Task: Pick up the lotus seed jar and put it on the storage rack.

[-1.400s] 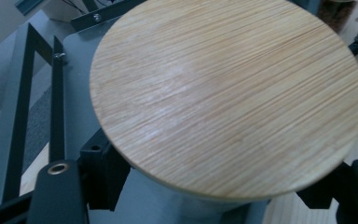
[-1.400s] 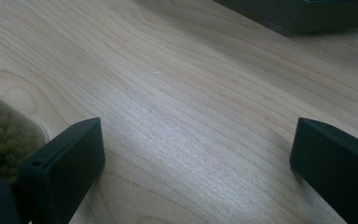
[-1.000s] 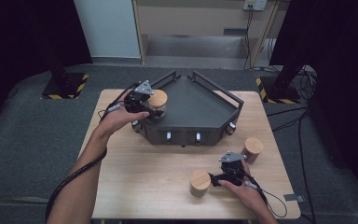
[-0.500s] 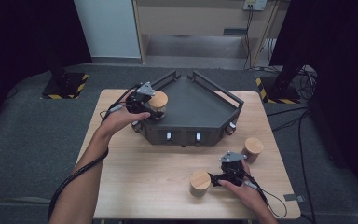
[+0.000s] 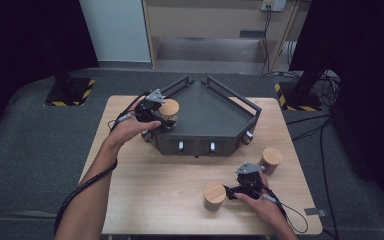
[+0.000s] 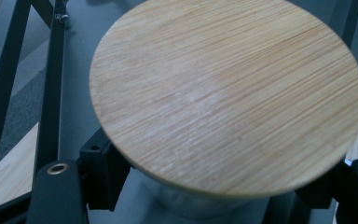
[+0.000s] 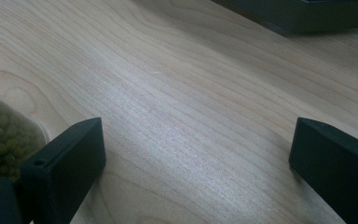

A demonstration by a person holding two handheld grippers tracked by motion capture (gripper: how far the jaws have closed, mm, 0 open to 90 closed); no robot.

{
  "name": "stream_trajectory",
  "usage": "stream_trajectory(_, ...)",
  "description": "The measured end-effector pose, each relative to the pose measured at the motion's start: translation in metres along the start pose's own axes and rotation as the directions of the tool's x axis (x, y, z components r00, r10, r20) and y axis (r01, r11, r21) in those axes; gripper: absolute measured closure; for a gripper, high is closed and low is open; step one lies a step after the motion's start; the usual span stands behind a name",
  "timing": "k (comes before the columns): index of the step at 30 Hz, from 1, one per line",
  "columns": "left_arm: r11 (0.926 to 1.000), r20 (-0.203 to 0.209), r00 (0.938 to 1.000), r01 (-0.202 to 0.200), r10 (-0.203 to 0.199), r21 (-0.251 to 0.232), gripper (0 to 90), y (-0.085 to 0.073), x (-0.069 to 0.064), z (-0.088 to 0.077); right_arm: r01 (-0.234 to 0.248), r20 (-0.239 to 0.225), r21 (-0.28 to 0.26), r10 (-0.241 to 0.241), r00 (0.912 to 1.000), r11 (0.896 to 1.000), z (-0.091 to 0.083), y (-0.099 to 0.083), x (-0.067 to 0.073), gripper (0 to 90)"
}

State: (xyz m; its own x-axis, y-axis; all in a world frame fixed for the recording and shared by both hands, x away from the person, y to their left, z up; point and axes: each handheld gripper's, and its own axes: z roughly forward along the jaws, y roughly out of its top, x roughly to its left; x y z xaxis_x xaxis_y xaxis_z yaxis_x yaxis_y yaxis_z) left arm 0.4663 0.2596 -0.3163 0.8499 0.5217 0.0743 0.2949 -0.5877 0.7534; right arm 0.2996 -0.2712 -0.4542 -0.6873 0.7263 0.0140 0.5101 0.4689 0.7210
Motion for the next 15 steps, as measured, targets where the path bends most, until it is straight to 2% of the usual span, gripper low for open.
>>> stream_trajectory(6, 0.9994, 0.012, 0.9995, 0.03, -0.03, -0.019, 24.4, -0.0065, 0.0038, 0.0021, 0.0, 0.0, 0.0, 0.0, 1.0, 1.0, 0.0, 0.0, 0.0001, 3.7)
stream_trajectory(9, 0.9997, 0.004, 0.9997, 0.025, -0.025, -0.002, 23.4, -0.0049, 0.0031, 0.0039, 0.0, 0.0, 0.0, 0.0, 1.0, 1.0, 0.0, 0.0, 0.0001, 3.7)
stream_trajectory(15, 0.9996, 0.004, 0.9996, 0.027, -0.027, -0.002, 23.4, -0.0048, 0.0029, 0.0033, 0.0, 0.0, 0.0, 0.0, 1.0, 1.0, 0.0, 0.0, 0.0001, 3.8)
